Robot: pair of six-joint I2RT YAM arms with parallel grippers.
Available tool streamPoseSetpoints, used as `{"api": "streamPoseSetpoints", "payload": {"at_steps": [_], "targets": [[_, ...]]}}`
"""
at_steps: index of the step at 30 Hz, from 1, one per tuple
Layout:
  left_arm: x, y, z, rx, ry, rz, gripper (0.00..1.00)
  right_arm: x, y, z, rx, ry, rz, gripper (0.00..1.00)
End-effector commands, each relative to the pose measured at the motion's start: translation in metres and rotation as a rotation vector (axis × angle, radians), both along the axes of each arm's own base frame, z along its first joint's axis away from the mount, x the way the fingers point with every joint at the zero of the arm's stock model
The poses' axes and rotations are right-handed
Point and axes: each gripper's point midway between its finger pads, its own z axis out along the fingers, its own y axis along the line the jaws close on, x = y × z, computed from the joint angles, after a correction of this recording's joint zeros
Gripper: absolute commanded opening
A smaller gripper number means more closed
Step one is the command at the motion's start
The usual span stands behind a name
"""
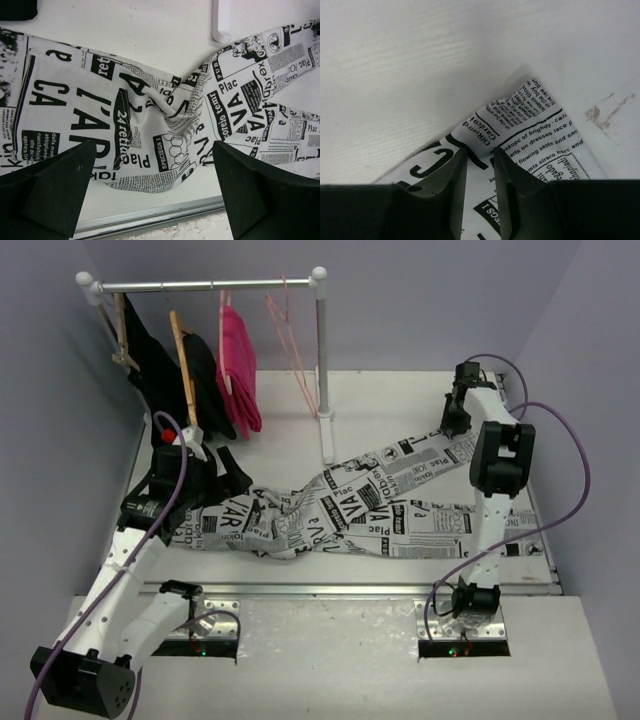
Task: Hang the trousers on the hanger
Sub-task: Fold the trousers at the center of the board.
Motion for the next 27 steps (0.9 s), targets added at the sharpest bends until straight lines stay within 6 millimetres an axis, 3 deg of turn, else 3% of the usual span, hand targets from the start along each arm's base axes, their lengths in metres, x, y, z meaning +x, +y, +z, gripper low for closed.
{"api": "streamPoseSetpoints", "payload": {"at_steps": [1,4,6,9,13,18,21,23,27], "targets": [[0.005,-0.006,0.013,-0.010,-0.071,-0.036,1.00,-0.043,0.026,-0.018,0.153,0.131,0.044,0.27],[0.004,-0.007,0.014,-0.012,-0.076,-0.041,1.00,-0.052,0.043,-0.015,0.245,0.138,0.054,0.14],[0.003,-0.006,0.016,-0.012,-0.084,-0.040,1.00,-0.056,0.049,-0.010,0.269,0.135,0.059,0.01],[0.002,-0.007,0.019,-0.016,-0.097,-0.045,1.00,-0.069,0.053,-0.006,0.279,0.122,0.055,0.00],[0.002,-0.007,0.019,-0.017,-0.101,-0.043,1.00,-0.077,0.061,0.013,0.269,0.057,0.039,0.00],[0.002,-0.007,0.021,-0.016,-0.110,-0.039,1.00,-0.080,0.068,0.060,0.212,-0.101,-0.020,0.00],[0.002,-0.006,0.023,-0.017,-0.123,-0.031,1.00,-0.085,0.076,0.075,0.172,-0.160,-0.025,0.00],[0.002,-0.005,0.024,-0.018,-0.124,-0.030,1.00,-0.087,0.073,0.098,0.122,-0.222,-0.041,0.00],[0.002,-0.005,0.024,-0.015,-0.127,-0.027,1.00,-0.107,0.072,0.125,0.052,-0.288,-0.073,0.00]]}}
